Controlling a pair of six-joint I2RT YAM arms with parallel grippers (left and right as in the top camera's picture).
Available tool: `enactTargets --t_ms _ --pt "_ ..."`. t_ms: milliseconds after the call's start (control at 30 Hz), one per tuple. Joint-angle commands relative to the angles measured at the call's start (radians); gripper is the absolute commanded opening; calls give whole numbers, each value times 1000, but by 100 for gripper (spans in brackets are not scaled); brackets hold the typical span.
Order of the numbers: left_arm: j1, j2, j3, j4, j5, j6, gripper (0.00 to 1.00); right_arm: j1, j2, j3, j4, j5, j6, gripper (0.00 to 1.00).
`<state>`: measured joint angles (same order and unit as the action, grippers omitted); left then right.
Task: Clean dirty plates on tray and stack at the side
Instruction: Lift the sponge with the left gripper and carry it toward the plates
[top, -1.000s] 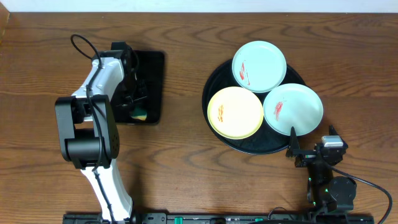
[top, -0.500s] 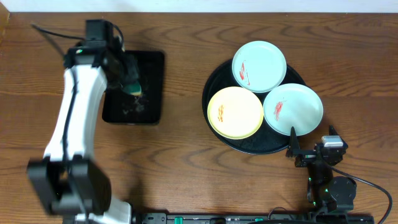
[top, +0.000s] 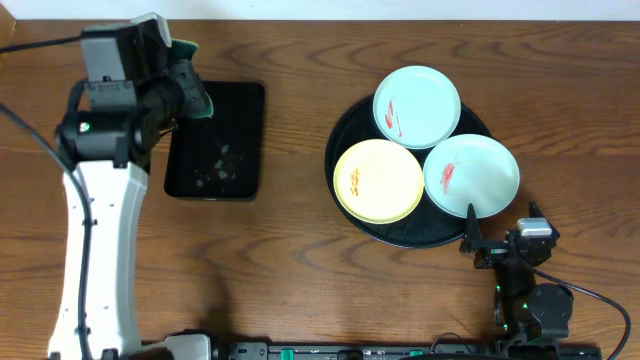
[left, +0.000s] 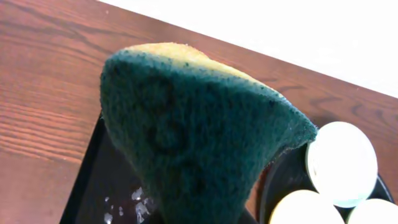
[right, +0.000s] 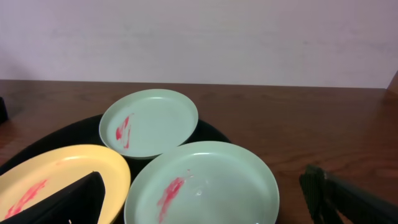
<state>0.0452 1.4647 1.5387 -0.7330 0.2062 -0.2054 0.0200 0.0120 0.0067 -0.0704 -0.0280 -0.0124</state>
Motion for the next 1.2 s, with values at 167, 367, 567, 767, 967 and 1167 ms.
enactTargets --t_ms 167,367,567,767,967,1167 --pt "4 323 -84 113 -170 10 8 6 -5 0 -4 1 -15 99" --pt "4 373 -83 111 -128 9 7 6 -5 0 -4 1 -15 99" --pt "4 175 -81 120 -128 8 8 6 -5 0 -4 1 -15 99" --pt "4 40 -82 116 -129 9 8 6 -5 0 -4 1 -15 99" --pt "4 139 -195 183 -152 9 8 6 -5 0 -4 1 -15 99" --pt "5 329 -259 227 -211 92 8 6 -5 0 -4 1 -15 99"
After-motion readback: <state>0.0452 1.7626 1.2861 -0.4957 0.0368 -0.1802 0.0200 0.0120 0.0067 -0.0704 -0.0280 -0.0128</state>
